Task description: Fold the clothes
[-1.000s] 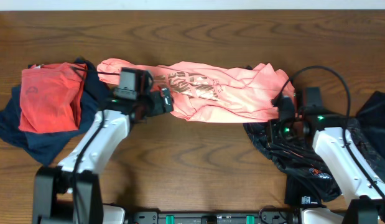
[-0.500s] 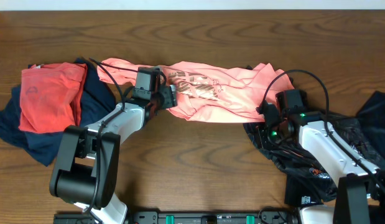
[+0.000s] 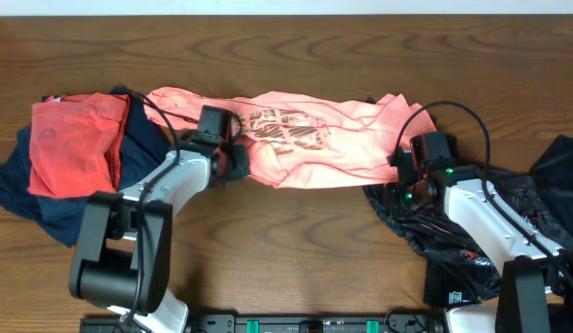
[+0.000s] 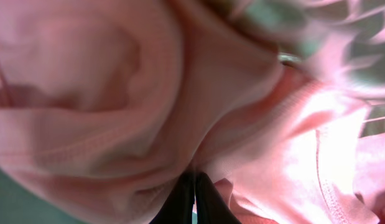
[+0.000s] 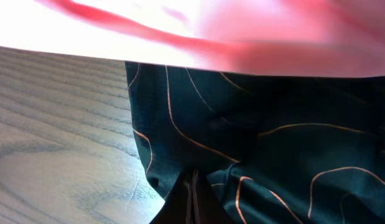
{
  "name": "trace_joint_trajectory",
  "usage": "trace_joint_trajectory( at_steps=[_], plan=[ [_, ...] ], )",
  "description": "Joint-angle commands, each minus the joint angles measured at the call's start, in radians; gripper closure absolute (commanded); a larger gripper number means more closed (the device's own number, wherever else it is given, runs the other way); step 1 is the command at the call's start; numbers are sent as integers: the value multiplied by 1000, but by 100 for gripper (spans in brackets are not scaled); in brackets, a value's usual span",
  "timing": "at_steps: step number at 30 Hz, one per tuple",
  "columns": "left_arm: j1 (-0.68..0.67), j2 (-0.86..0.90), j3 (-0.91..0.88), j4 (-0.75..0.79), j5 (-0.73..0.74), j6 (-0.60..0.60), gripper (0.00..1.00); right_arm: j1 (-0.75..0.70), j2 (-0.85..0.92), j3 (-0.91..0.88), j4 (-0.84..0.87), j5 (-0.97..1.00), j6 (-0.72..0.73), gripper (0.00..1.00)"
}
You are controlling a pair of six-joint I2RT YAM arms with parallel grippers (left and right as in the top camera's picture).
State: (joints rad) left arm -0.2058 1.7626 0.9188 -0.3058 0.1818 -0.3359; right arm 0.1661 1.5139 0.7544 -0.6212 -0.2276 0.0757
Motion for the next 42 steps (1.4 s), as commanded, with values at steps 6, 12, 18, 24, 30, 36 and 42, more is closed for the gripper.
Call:
trace_joint_trajectory(
  at_steps=[6,12,18,24,30,36,42],
  plan=[
    [95,-102,-26,-256,-79,12,94,11,35,-5,-3,-16,3,99],
    [144,-113,-25,-388,-65,2,94,11,112,-5,-6,-59,-19,99],
    [138,-121,-23,-220,69,9,56,10,180,-5,40,-21,-20,99],
    [107,-117,-23,-21,69,9,27,-61,188,-1,58,259,153,99],
    [65,-85,-23,114,68,8,23,-240,188,4,72,333,208,99],
    [50,2,-23,116,68,8,23,-418,188,31,72,333,208,99],
    [50,61,-23,84,68,9,28,-542,188,52,69,355,209,99]
  ],
)
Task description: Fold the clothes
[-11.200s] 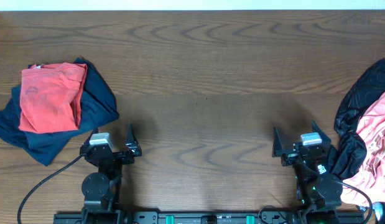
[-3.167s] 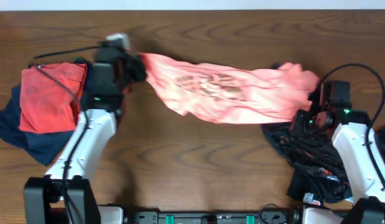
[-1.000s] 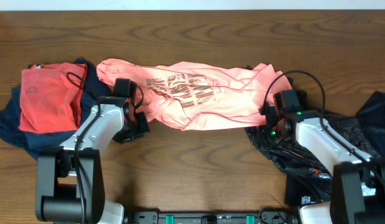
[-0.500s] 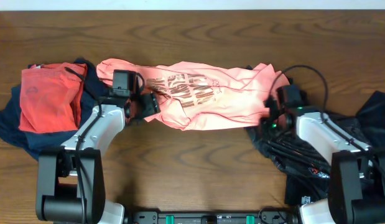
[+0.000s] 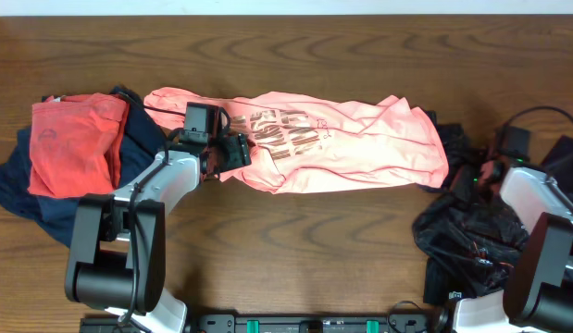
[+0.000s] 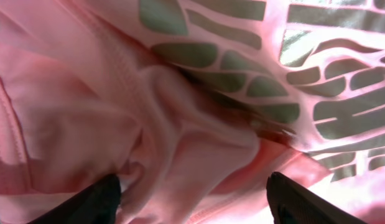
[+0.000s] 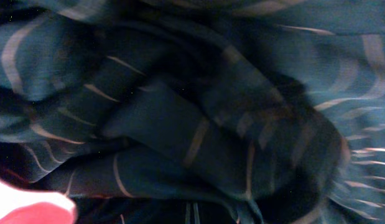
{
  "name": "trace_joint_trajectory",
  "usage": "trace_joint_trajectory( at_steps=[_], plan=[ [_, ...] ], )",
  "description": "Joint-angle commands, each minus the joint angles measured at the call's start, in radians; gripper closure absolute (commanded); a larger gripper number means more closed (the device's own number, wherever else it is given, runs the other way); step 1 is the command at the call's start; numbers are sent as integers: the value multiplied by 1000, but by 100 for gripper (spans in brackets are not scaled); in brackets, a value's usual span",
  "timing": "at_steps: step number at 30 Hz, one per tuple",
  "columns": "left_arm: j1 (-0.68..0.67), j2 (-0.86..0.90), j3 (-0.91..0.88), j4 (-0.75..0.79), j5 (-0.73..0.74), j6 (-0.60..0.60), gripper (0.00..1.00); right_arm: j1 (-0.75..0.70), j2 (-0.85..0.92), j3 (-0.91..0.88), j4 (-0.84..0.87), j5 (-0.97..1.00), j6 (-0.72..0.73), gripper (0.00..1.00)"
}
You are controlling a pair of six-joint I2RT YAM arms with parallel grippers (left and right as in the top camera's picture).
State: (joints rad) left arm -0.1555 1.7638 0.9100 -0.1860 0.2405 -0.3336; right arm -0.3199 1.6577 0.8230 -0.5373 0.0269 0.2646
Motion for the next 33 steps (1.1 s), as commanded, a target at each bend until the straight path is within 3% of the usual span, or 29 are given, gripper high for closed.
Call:
trace_joint_trajectory(
  at_steps=[1,2,3,5,7,9,12,15,18,21,25,33],
  plan=[
    [0,63,-14,-53,8,7,38,-76,44,-17,-15,106,20,99],
    [0,63,-14,-73,0,7,47,-97,44,-17,-15,106,20,99],
    [0,62,-14,-101,-15,7,67,-123,44,-17,-15,106,21,99],
    [2,62,-14,-172,-53,7,94,-177,44,-17,-24,127,57,98],
    [4,62,-14,-248,-96,7,94,-230,44,-17,-35,145,93,97],
    [16,58,-14,-330,-164,12,94,-289,44,-17,-43,145,116,89],
    [49,51,-14,-406,-251,27,94,-364,44,-13,-65,125,154,91],
    [106,37,-11,-444,-268,23,94,-412,43,18,-98,14,147,95],
    [163,12,3,-488,-267,20,94,-411,34,87,-135,-221,19,92],
    [197,-23,9,-506,-234,21,94,-377,18,154,-172,-430,-100,90],
    [208,-68,9,-511,-115,21,94,-280,-10,205,-191,-561,-220,91],
    [205,-79,8,-502,-49,21,94,-7,58,203,-121,-343,-270,93]
  ],
)
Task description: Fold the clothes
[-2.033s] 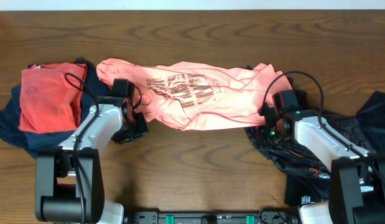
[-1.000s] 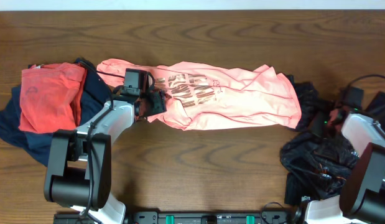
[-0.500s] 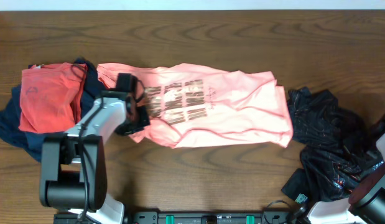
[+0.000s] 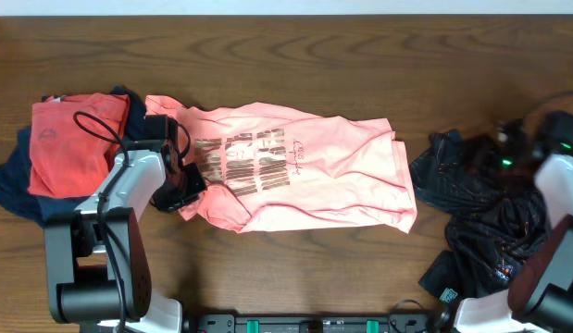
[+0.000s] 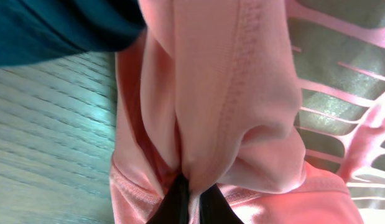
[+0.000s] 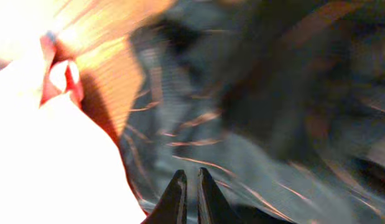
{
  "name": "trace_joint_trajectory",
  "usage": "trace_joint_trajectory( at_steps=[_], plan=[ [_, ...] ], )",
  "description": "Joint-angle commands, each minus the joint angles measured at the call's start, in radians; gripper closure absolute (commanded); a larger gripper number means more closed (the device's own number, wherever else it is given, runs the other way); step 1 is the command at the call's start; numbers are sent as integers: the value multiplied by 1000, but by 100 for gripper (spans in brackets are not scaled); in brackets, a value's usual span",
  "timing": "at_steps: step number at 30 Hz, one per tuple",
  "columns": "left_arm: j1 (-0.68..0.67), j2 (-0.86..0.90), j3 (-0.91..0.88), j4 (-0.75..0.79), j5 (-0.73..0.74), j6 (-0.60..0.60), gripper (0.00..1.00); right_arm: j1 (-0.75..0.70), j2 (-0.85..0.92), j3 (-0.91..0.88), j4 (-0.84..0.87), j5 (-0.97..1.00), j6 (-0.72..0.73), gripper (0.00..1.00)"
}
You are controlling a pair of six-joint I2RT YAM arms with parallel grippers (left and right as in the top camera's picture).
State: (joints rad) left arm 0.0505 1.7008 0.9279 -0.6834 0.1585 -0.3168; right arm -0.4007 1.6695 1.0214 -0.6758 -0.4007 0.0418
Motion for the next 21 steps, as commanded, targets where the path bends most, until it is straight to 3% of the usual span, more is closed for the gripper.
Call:
trace_joint_trajectory(
  at_steps=[1,11,17,21],
  plan=[
    [-1,-16,-10,-5,33,5,94,92,61,4,26,105,-47,93],
    [-2,-16,-10,-5,33,5,94,128,264,4,190,264,23,99],
    [-2,-16,-10,-4,33,5,94,-2,267,40,208,550,191,97],
    [-2,-16,-10,-4,33,5,94,-143,267,111,128,593,302,91]
  ],
)
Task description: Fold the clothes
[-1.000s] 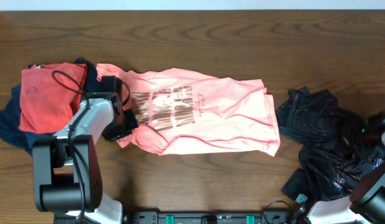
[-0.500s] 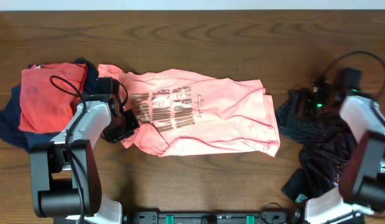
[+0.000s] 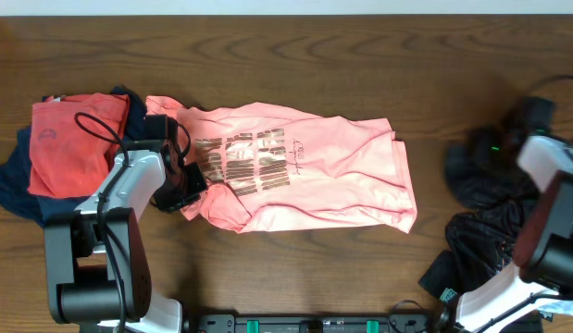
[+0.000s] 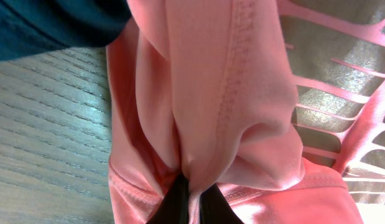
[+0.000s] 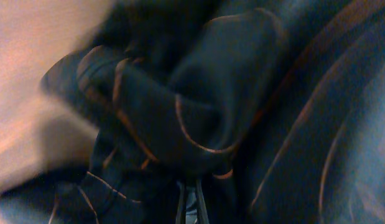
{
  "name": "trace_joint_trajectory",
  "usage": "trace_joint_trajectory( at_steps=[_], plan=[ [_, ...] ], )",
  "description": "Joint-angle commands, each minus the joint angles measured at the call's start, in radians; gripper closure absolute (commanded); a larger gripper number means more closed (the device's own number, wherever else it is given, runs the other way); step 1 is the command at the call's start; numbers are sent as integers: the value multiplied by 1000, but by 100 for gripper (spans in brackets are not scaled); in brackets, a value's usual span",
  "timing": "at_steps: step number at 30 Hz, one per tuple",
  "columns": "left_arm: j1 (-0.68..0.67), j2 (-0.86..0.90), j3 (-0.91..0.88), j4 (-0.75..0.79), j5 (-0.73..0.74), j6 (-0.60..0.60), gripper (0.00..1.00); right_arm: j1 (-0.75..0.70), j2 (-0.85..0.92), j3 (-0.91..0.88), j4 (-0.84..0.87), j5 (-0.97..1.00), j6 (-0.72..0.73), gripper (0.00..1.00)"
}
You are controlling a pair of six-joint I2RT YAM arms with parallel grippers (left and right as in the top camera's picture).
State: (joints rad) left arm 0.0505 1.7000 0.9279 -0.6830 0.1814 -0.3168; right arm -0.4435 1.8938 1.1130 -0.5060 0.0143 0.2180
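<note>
The pink T-shirt (image 3: 314, 171) with a grey print lies spread, print up, in the middle of the table. My left gripper (image 3: 186, 188) sits at its left edge, shut on a bunched fold of pink fabric (image 4: 198, 124); the black fingertips (image 4: 192, 202) pinch the fold. At the far right my right gripper (image 3: 502, 148) is shut on a dark garment with thin orange lines (image 3: 476, 176), whose folds (image 5: 198, 112) fill the right wrist view above the gripper (image 5: 191, 199).
A folded red shirt (image 3: 75, 143) lies on a navy garment (image 3: 27, 190) at the left, touching the pink shirt's corner. More dark cloth (image 3: 480, 245) is heaped at the front right. Wood table (image 3: 295, 268) shows before the shirt.
The dark garment has bunched up farther right, leaving a wider strip of table between it and the pink shirt. My right gripper has shifted with it. The left gripper and pink shirt have not moved.
The pink shirt lay as a bunched strip, my left gripper shut on it, the right at its right end over dark cloth. Then the left was open and the right was in the dark pile. Later the shirt lay spread, the left shut on its edge; the right now has dark cloth.
</note>
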Motion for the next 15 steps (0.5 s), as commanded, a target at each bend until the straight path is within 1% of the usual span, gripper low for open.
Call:
trace_joint_trajectory(
  at_steps=[1,2,5,7,8,10,11,12,13,14,15],
  plan=[
    [-2,-15,-10,-5,10,5,93,-132,43,41,-60,135,138,88],
    [-2,-15,-10,-5,10,5,94,-164,43,69,-73,42,126,86],
    [-2,-15,-10,-4,10,5,94,-208,42,150,-106,-320,-39,73],
    [-2,-15,-10,-4,10,5,94,-197,42,206,-158,-461,-116,69],
    [-2,-15,-10,-4,10,5,94,-177,41,237,-195,-500,-154,66],
    [-2,-15,-10,-4,10,5,94,-126,41,269,-241,-533,-202,55],
    [-2,-15,-10,-4,10,5,93,-97,41,277,-256,-539,-220,48],
    [-2,-15,-10,-4,10,5,89,-62,41,280,-266,-540,-230,41],
    [-2,-15,-10,-4,10,5,87,-19,42,280,-275,-542,-248,32],
    [-2,-15,-10,-4,10,5,86,18,43,279,-281,-542,-262,28],
    [-2,-15,-10,-4,10,5,87,62,47,278,-285,-533,-272,28]
  ],
)
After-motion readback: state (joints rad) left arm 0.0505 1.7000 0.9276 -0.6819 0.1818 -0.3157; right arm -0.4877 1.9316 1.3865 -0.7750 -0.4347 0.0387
